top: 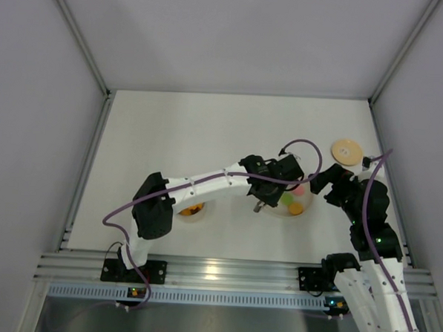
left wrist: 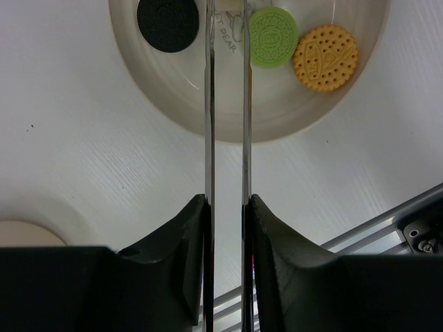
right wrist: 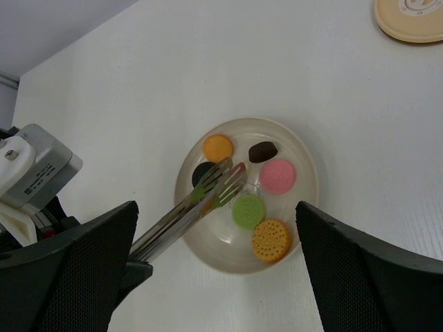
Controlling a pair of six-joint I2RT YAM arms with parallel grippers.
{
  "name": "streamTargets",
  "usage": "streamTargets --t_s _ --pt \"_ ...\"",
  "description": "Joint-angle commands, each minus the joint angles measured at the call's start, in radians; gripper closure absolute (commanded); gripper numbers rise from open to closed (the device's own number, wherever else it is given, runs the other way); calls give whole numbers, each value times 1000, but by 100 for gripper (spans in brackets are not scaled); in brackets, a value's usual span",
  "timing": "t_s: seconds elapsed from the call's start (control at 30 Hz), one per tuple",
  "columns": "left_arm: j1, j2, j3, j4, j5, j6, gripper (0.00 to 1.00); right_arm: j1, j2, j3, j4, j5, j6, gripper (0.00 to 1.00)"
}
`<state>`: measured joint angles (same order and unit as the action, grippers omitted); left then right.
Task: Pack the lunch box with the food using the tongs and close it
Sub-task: Pick up the fake food from the plate, then place the fake food in the packing box.
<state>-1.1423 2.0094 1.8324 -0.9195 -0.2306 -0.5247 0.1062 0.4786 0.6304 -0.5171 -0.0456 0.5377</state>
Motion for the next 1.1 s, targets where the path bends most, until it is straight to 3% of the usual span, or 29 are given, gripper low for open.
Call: streamTargets --t_s 0.0,0.23,0.37,0.5,0.83,1.07 --pt "-26 -73 11 19 -35 -1 67 -13 -5 29 -11 12 -5 5" --pt "-63 -227 -18 -25 -104 -29 68 -13 6 34 -6 12 -5 5" --pt "-83 -357 -122 -62 -154 -80 68 -13 11 31 3 10 -8 5" --pt "-89 -532 -324 -113 -205 -158 68 -13 28 29 17 3 -8 5" --pt "-91 -1004 -639 -401 -268 -438 68 -13 72 3 66 7 -10 5" --pt "-91 -1083 -723 -453 -266 -497 68 -13 81 -6 80 4 -4 6"
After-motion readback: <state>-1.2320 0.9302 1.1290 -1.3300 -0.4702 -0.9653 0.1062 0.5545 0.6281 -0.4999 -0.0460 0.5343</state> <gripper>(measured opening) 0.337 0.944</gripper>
